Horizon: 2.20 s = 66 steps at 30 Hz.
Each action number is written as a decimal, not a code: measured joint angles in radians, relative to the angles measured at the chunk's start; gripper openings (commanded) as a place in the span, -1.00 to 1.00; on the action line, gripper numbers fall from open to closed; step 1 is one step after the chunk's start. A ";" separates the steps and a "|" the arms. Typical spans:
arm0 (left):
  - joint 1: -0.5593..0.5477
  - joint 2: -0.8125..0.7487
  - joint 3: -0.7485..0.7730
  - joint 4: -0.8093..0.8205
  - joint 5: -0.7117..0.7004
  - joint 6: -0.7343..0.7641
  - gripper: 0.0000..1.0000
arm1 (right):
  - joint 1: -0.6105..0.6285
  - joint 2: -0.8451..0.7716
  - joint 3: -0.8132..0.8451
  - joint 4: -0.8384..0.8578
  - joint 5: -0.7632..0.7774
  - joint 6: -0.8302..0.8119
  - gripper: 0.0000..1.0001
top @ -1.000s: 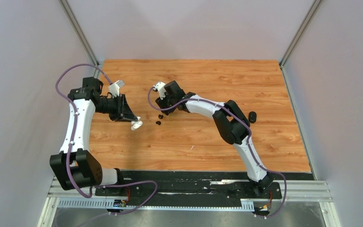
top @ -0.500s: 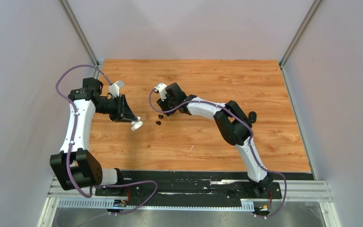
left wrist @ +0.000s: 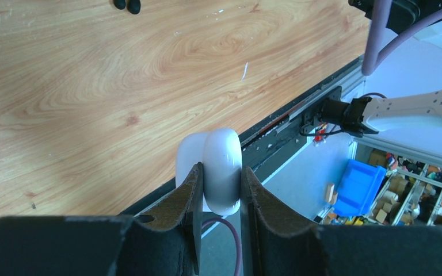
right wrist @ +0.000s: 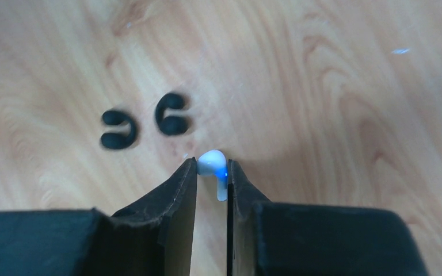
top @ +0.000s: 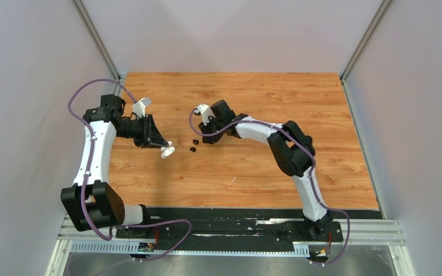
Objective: Insert the wireless bluetooth earbuds into the charging case
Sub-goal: Move the earbud to the center of the board, then pick up the earbud from the center of the board.
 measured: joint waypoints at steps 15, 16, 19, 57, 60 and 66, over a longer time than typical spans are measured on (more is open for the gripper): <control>0.000 0.011 0.000 -0.005 0.050 0.002 -1.00 | -0.209 -0.172 -0.351 -0.069 -0.803 0.168 -0.81; 0.000 0.014 0.000 -0.006 0.051 0.002 -1.00 | -0.219 -0.172 -0.377 -0.067 -0.813 0.187 -0.73; 0.000 0.023 0.000 -0.009 0.051 0.002 -1.00 | -0.248 -0.172 -0.434 -0.063 -0.823 0.243 -0.37; 0.001 0.012 0.000 -0.010 0.047 0.014 -1.00 | -0.207 -0.203 -0.177 -0.616 -0.468 -1.117 -0.31; 0.001 0.011 0.000 -0.015 0.047 0.021 -1.00 | -0.186 -0.175 -0.177 -0.626 -0.438 -1.167 -0.32; 0.001 0.004 -0.001 -0.019 0.047 0.023 -1.00 | -0.174 -0.167 -0.176 -0.619 -0.418 -1.195 -0.32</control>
